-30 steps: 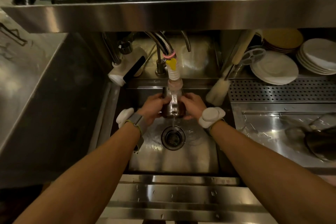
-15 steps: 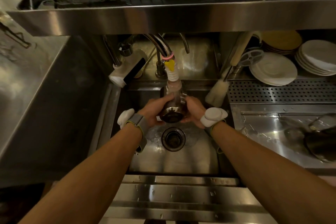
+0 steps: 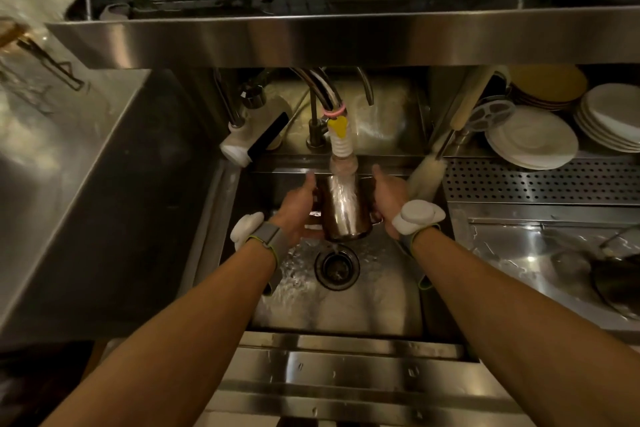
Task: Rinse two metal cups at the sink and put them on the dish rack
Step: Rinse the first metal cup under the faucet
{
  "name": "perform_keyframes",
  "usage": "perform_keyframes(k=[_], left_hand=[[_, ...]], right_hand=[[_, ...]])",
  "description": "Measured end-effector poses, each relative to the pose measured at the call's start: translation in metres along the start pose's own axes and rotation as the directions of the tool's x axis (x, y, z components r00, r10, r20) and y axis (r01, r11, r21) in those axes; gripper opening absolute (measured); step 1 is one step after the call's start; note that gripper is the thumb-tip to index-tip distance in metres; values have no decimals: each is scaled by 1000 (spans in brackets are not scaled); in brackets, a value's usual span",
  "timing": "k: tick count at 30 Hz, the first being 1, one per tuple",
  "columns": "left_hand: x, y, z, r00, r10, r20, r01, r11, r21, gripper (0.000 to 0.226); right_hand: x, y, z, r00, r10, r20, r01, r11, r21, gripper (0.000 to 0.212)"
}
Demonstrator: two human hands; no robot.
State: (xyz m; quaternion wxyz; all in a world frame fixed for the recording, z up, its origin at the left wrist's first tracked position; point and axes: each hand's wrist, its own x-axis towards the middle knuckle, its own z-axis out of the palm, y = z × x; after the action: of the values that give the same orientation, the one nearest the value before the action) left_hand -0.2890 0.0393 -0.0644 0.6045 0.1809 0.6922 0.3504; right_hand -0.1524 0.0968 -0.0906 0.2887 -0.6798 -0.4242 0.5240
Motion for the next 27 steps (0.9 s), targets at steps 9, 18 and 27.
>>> perform_keyframes(k=[9, 18, 27], left_hand=[[13, 1, -22, 993, 47, -109, -34, 993, 110, 66], [19, -2, -19, 999, 7, 49, -15, 987, 158, 67], [22, -6, -2, 970, -18, 243, -24, 985, 168, 43]], right_hand=[[10, 5, -4, 996, 27, -90, -32, 998, -52, 48], [10, 1, -2, 999, 49, -10, -49, 999, -21, 41], [9, 1, -4, 999, 47, -21, -49, 991, -126, 55]])
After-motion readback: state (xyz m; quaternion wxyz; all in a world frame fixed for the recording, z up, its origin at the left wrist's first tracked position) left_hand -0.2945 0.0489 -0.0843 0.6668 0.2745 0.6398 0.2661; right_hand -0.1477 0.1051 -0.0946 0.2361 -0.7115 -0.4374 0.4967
